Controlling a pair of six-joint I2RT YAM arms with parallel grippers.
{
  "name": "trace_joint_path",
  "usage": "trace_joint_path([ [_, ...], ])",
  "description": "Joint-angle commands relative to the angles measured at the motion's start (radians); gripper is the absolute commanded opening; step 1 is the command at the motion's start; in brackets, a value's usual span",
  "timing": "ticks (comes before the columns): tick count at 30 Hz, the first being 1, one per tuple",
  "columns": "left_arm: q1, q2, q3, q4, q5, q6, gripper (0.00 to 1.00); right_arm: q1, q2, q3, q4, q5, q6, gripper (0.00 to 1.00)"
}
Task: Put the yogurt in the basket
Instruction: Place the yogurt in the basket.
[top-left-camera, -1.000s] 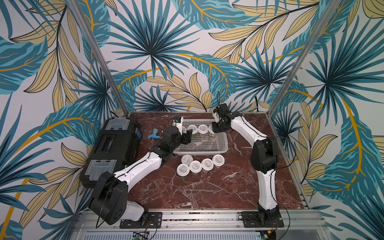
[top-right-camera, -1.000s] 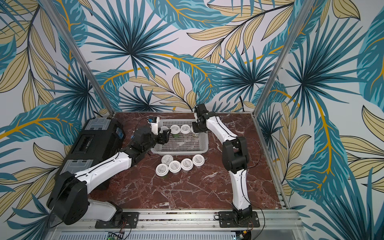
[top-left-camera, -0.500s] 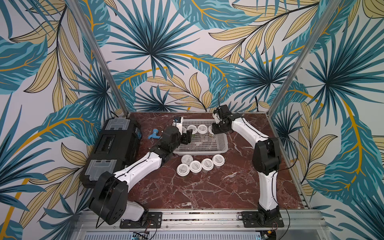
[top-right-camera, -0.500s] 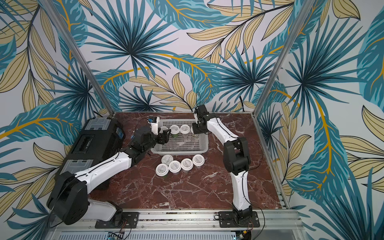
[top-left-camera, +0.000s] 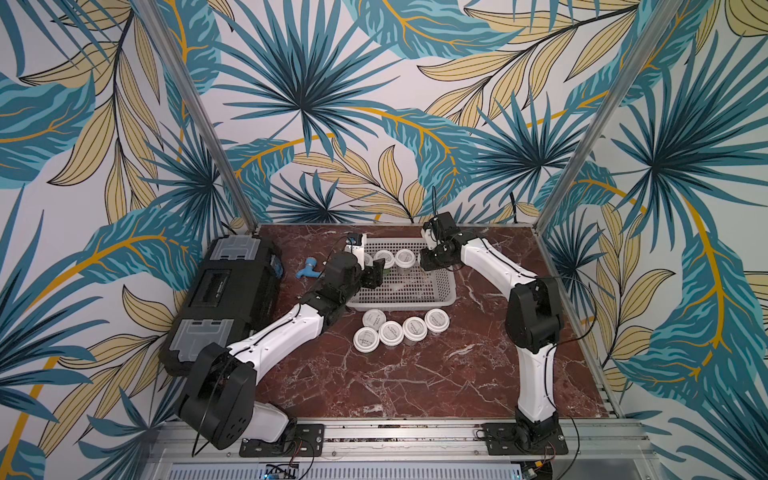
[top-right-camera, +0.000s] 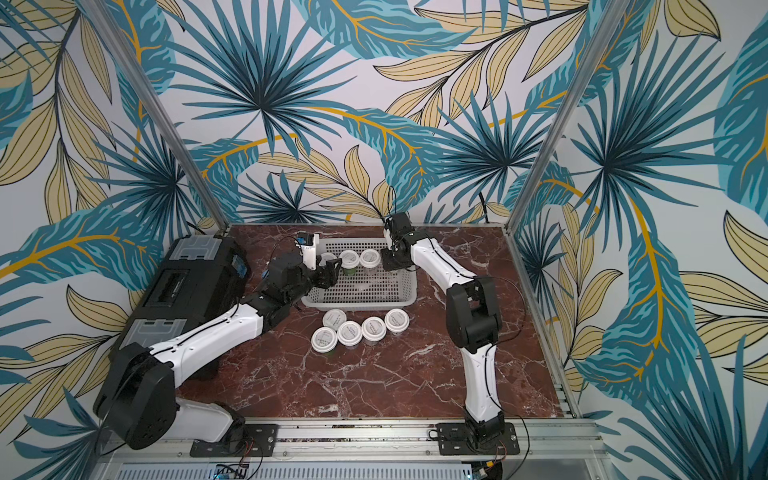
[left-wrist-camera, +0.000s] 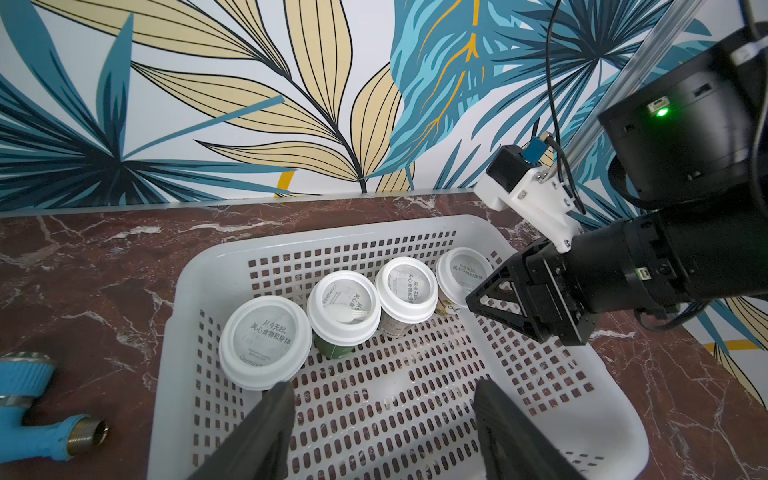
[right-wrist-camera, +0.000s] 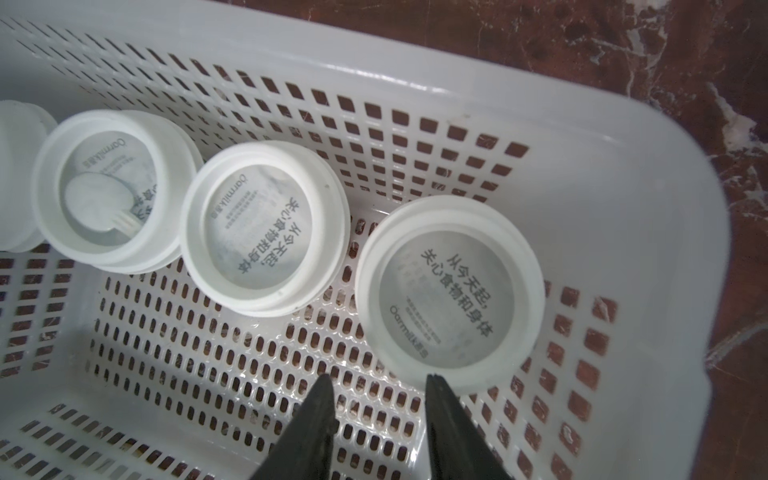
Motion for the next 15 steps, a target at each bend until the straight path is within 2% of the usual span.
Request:
trace_joint_path([
  [1, 0.004, 0.009, -0.001, 0.021, 0.011, -0.001, 0.72, 0.004, 0.014, 0.027, 0.005, 0.014, -0.009, 0.41],
  [5, 0.004, 0.012, 0.001, 0.022, 0.009, -0.001, 0.72, 0.004, 0.004, 0.033, 0.013, -0.002, -0.011, 0.41],
  [8, 0.006, 0.016, 0.003, 0.023, 0.011, -0.001, 0.72, 0.004, -0.034, 0.01, 0.041, -0.007, -0.011, 0.45],
  [15, 0.005, 0.016, 0.005, 0.018, 0.006, 0.002, 0.72, 0.003, -0.128, -0.083, 0.052, 0.011, 0.009, 0.46],
])
